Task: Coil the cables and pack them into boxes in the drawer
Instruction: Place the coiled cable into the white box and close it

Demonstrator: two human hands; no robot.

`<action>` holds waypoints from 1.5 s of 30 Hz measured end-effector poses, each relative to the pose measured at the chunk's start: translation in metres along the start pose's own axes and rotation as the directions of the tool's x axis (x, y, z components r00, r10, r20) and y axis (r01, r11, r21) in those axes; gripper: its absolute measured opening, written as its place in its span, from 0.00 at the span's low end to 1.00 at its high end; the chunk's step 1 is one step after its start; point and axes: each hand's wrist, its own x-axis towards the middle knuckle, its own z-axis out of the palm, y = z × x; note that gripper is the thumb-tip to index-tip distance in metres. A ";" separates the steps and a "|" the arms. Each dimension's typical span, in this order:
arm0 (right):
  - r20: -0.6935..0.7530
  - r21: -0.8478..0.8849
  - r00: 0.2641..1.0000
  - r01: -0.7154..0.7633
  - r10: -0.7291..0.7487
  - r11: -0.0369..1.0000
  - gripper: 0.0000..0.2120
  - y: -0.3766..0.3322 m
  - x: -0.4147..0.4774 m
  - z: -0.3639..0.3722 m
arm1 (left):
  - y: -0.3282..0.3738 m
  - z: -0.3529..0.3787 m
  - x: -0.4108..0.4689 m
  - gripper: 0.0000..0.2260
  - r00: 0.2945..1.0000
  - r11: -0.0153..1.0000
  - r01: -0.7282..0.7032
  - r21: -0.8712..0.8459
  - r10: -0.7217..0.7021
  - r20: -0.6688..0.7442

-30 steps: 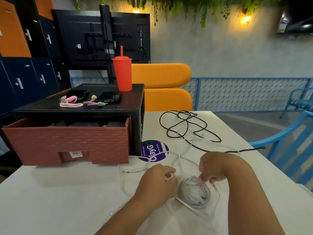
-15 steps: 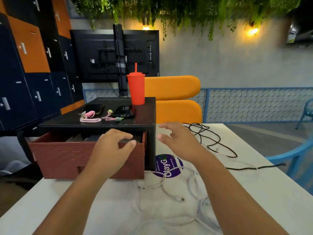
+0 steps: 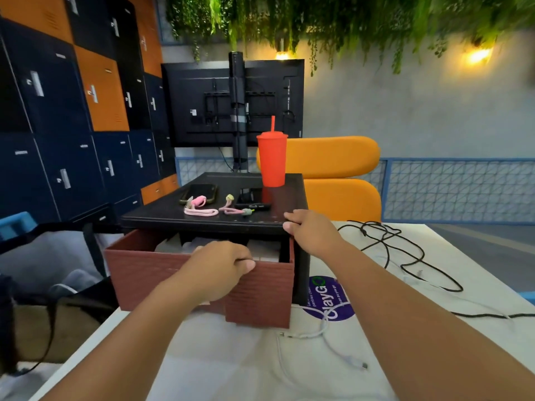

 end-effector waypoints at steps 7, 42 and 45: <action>-0.004 0.010 1.000 -0.006 0.006 1.000 0.19 -0.003 0.001 -0.003 | 0.002 -0.007 -0.046 0.09 0.999 0.997 -0.034 -0.068 0.035 0.014; -0.025 0.061 1.000 -0.006 0.008 0.998 0.19 -0.003 -0.002 0.004 | -0.005 -0.003 -0.033 0.10 0.631 0.857 0.515 0.015 -0.391 0.670; -0.027 0.064 1.000 -0.004 0.005 0.998 0.20 -0.002 -0.002 0.005 | -0.004 0.005 -0.033 0.05 0.614 0.826 0.562 -0.036 -0.388 0.688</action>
